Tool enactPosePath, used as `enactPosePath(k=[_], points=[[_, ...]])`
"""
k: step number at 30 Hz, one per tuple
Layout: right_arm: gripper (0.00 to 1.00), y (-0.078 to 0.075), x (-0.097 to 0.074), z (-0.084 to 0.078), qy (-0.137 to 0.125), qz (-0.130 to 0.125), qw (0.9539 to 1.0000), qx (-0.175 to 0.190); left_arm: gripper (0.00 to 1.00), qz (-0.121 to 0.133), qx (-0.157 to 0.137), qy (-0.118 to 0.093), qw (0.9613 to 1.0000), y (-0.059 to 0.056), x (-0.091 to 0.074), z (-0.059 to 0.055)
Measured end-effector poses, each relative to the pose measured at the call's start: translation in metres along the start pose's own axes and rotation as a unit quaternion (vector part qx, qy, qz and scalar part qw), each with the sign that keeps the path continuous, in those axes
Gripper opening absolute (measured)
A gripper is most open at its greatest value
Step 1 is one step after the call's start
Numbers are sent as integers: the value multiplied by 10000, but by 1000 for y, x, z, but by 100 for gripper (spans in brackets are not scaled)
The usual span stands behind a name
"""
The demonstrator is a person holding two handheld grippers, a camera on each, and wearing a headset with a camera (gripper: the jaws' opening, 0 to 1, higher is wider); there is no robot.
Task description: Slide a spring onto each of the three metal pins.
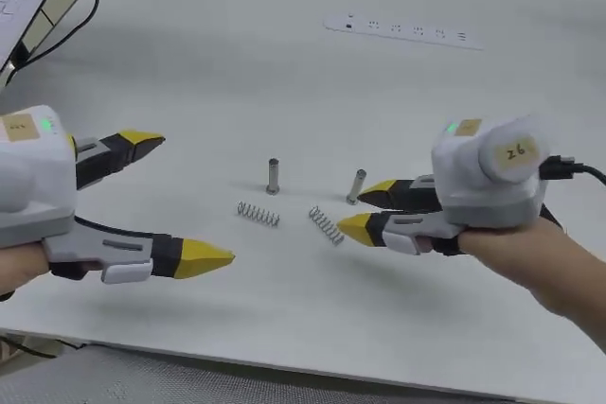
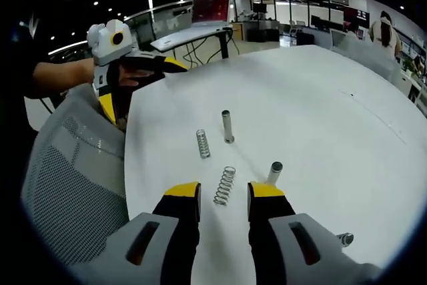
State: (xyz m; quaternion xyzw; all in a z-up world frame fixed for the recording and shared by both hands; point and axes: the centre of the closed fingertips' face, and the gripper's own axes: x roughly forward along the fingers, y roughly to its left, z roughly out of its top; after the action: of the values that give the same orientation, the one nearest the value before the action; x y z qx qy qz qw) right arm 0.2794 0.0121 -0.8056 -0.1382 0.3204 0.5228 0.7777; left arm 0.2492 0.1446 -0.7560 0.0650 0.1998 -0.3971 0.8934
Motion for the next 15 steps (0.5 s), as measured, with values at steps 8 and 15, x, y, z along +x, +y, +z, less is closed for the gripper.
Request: enactPosePath(k=[8, 15], points=[[25, 3, 19, -17, 371, -25, 9993, -91, 98, -41, 12, 12, 10000, -3, 3, 1], [22, 5, 32, -18, 475, -119, 9987, -166, 98, -46, 7, 25, 10000, -3, 2, 1]])
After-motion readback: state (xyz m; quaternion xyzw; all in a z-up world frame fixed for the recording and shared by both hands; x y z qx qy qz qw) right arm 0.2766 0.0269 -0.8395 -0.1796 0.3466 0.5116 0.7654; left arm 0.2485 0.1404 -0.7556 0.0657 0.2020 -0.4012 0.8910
